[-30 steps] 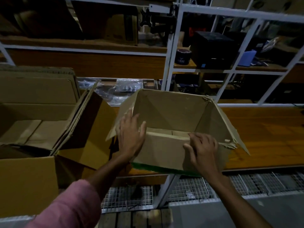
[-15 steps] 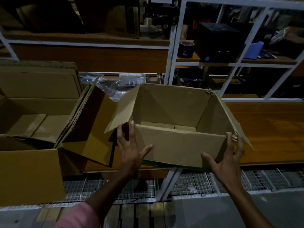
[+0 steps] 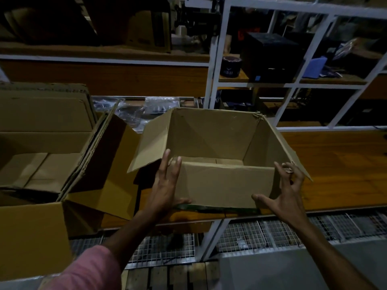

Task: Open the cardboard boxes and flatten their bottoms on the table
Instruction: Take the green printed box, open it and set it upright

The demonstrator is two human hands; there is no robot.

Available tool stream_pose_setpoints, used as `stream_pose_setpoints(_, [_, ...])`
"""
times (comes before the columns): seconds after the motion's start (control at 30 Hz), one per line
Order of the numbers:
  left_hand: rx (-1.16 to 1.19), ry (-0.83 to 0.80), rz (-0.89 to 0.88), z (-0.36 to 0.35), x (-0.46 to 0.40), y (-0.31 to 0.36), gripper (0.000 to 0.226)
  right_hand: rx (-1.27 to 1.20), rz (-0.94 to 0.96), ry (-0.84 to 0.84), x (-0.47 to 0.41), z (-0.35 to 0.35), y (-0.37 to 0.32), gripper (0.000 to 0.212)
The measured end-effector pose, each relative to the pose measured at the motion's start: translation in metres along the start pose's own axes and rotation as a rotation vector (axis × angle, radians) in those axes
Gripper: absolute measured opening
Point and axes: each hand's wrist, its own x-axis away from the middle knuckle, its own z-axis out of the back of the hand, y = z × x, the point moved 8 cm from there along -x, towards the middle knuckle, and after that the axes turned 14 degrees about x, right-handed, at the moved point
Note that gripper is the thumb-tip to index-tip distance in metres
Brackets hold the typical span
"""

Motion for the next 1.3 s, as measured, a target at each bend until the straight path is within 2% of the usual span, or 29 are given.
stream_pose_setpoints(0.23, [0.004,0.038,0.03,-0.009,-0.013,-0.005,0.151,0.013,0.028,0.024,-0.008,-0.014,-0.012,0.125])
stream_pose_setpoints(0.4, [-0.1,0.047,-0.052,0.004,-0.035,0.012,0.149,0.048,0.067,0.135,-0.033,0.005,-0.032,0.128])
stream_pose_setpoints(0.6, [-0.207,0.026,-0.186,0.028,-0.05,0.034,0.153,0.177,0.124,0.076,-0.064,0.03,-0.055,0.141])
stream_pose_setpoints(0.73, [-0.23,0.028,-0.193,0.038,-0.045,0.042,0.148,0.253,0.165,0.039,-0.052,0.033,-0.058,0.147])
stream_pose_setpoints(0.87, [-0.277,0.052,-0.205,0.058,-0.045,0.068,0.145,0.244,0.181,0.113,-0.046,0.058,-0.066,0.143])
stream_pose_setpoints(1.07, [-0.363,0.195,-0.31,0.126,-0.058,0.135,0.143,0.192,0.267,0.31,-0.072,0.136,-0.097,0.137])
stream_pose_setpoints(1.3, [-0.523,0.369,-0.368,0.252,-0.06,0.178,0.15,0.183,0.337,0.416,-0.103,0.202,-0.194,0.129])
